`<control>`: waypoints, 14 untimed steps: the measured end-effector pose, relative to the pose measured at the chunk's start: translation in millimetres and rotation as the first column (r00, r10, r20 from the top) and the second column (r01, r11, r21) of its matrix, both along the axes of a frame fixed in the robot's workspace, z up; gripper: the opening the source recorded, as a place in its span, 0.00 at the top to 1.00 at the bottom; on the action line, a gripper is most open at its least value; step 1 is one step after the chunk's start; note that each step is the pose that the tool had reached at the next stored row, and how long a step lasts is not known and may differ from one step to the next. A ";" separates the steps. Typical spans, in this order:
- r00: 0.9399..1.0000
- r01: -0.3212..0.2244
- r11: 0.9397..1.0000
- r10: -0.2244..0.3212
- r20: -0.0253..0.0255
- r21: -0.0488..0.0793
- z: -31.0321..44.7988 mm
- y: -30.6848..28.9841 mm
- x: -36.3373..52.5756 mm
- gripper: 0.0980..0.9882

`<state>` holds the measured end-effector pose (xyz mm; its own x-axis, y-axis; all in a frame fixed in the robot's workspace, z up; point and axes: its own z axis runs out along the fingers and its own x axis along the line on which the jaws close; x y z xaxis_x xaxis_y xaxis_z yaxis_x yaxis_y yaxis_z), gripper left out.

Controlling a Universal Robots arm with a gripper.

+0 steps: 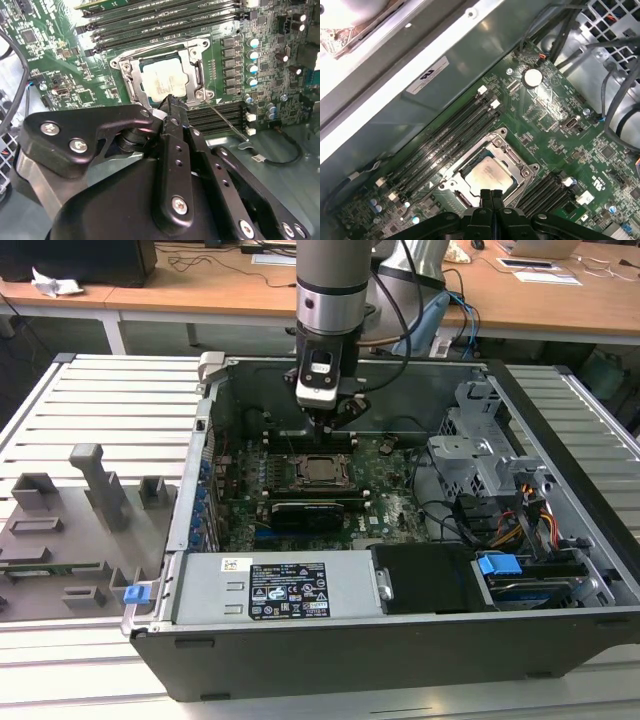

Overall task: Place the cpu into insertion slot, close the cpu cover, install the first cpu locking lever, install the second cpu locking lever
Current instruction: 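Install the first cpu locking lever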

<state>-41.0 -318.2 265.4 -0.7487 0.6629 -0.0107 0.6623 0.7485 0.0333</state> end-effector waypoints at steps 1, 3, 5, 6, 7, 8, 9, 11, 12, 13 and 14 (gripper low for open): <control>1.000 -0.011 1.000 0.011 0.000 0.000 0.0 0.0 0.0 0.99; 0.999 -0.038 0.999 0.038 0.000 0.000 0.0 0.0 0.0 0.99; 0.998 -0.062 0.998 0.062 0.000 0.000 0.0 0.0 0.0 0.99; 0.997 -0.082 0.997 0.082 0.000 0.000 0.0 0.0 0.0 0.99; 0.995 -0.097 0.995 0.097 0.000 0.000 0.0 0.0 0.0 0.99; 0.994 -0.110 0.994 0.110 0.000 0.000 0.0 0.0 0.0 0.99; 0.993 -0.121 0.993 0.121 0.000 0.000 0.0 0.0 0.0 0.99; 0.989 -0.145 0.989 0.145 0.000 0.000 0.0 0.0 0.0 0.99; 0.988 -0.157 0.988 0.157 0.000 0.000 0.0 0.0 0.0 0.99; 0.984 -0.181 0.984 0.181 0.000 0.000 0.0 0.0 0.0 0.99; 0.982 -0.191 0.982 0.191 0.000 0.000 0.0 0.0 0.0 0.99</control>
